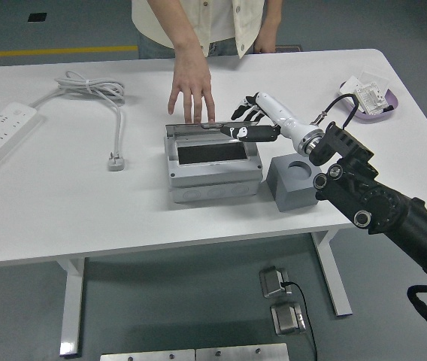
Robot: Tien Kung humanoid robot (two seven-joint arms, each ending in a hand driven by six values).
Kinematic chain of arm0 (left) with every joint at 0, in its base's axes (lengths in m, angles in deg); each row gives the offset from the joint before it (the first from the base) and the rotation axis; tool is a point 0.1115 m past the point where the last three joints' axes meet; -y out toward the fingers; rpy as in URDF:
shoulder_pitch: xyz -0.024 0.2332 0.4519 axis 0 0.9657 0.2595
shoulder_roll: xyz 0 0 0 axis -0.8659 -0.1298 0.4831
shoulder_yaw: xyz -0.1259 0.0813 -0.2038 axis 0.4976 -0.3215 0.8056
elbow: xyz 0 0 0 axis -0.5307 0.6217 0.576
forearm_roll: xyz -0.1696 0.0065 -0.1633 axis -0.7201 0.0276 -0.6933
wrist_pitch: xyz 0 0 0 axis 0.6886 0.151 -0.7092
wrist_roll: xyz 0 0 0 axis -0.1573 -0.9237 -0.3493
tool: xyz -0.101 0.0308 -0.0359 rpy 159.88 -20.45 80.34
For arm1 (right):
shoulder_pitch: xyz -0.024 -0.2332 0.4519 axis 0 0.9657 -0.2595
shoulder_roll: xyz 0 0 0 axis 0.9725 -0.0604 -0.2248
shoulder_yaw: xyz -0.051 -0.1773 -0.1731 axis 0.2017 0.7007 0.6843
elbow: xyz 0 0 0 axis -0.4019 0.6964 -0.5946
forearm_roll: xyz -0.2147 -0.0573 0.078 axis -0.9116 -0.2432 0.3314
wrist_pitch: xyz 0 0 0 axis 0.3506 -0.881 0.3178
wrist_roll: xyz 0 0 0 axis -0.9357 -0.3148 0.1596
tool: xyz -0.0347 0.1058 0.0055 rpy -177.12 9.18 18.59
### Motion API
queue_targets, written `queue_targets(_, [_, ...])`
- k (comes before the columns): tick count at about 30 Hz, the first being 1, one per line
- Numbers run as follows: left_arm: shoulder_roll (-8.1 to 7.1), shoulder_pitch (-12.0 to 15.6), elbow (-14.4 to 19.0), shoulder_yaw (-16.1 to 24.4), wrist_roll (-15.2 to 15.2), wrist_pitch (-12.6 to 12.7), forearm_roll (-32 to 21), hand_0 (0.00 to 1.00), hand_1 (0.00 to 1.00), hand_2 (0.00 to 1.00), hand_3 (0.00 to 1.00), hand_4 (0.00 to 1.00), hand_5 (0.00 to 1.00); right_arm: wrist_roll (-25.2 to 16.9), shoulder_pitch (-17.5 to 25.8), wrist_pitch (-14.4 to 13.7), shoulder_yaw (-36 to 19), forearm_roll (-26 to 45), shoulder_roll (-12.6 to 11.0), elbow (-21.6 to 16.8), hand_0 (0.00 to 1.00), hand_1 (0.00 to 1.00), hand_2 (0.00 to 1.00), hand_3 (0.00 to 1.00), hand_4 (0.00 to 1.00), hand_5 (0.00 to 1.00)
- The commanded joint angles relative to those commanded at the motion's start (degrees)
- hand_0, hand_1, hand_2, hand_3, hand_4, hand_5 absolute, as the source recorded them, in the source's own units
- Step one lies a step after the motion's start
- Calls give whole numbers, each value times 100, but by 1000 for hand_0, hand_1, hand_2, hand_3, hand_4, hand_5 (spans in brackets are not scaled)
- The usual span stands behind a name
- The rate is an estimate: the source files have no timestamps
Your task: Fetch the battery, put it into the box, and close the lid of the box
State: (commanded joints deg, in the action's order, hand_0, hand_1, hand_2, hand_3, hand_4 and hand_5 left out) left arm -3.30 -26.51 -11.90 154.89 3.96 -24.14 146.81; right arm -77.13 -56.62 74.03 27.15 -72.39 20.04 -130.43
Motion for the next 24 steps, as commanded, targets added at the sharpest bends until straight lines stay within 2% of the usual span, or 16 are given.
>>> queue_targets(8, [9, 15, 0, 0, -1, 0, -12, 634, 671, 683, 662, 722, 217, 126, 55, 89, -58, -131, -68, -210, 498, 532, 601, 525, 919, 528])
queue_targets(24, [34, 33, 0, 4, 6, 6, -36, 633, 671, 683, 661, 722, 217, 276, 301, 136, 55, -266, -240, -883, 488, 530, 605, 532, 921, 530])
